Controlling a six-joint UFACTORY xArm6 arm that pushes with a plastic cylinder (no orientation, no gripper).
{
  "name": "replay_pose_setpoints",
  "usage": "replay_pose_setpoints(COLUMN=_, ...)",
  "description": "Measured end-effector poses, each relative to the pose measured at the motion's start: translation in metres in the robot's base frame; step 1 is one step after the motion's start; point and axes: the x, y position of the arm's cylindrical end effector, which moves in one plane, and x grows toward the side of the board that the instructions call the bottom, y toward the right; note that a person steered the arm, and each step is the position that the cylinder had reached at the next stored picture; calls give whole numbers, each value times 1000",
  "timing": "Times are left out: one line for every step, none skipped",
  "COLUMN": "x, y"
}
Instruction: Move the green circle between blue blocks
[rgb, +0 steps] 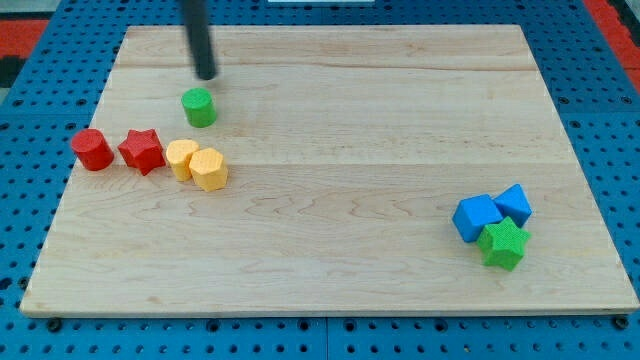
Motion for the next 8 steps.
replay_pose_setpoints(x=68, y=24)
replay_pose_setpoints(x=97, y=114)
replay_pose_setpoints(x=112, y=149)
replay_pose_setpoints(x=113, y=72)
replay_pose_setpoints(x=89, y=69)
replay_pose_setpoints(x=66, y=124)
replay_pose_setpoints(x=85, y=218)
replay_pose_setpoints(x=115, y=274)
